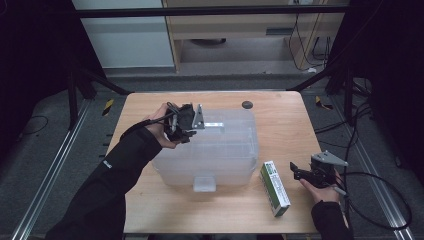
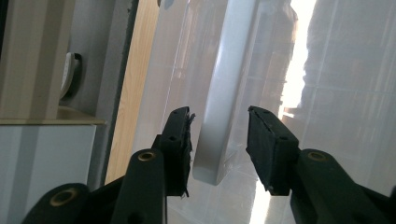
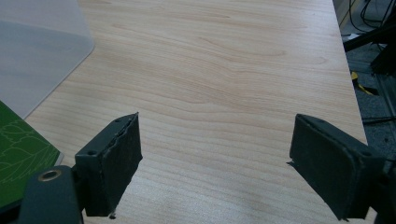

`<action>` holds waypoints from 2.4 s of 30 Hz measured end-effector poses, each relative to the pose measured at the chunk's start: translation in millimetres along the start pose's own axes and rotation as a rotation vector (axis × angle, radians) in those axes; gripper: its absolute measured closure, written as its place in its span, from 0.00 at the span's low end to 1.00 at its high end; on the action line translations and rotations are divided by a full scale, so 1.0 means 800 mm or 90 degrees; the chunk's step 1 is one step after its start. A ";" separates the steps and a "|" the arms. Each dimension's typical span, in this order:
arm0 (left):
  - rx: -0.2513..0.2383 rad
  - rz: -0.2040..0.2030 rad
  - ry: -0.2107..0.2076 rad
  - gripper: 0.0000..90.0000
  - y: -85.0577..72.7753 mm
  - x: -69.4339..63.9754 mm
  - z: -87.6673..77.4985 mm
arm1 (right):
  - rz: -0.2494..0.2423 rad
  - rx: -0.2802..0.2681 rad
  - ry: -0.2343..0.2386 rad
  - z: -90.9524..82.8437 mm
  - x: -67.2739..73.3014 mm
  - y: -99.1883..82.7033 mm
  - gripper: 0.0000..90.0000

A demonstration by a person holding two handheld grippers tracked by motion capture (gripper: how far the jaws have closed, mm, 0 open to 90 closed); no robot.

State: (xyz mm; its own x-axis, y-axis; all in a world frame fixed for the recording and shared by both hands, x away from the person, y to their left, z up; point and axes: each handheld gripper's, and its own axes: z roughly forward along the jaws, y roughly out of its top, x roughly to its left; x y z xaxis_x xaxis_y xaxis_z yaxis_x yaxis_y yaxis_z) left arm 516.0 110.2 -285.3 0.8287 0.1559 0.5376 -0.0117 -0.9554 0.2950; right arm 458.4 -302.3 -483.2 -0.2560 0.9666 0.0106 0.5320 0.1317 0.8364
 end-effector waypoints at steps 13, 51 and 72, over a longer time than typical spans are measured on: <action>0.023 0.021 0.012 0.80 0.004 0.002 0.006 | -0.003 -0.004 0.009 -0.001 0.001 0.002 0.22; 0.043 0.035 -0.032 0.82 0.010 0.016 0.005 | -0.065 -0.052 0.142 -0.043 0.047 0.065 0.66; 0.035 0.016 -0.023 0.81 0.012 0.033 0.003 | -0.099 -0.054 0.191 -0.049 0.074 0.086 0.79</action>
State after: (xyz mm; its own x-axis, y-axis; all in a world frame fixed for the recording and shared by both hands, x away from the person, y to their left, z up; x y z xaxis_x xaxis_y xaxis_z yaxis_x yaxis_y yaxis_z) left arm 539.3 104.6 -270.0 0.8482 0.1234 0.5151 -0.0032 -0.9713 0.2380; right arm 448.6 -244.2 -403.5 -0.5617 0.8268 0.0303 0.4028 0.2413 0.8829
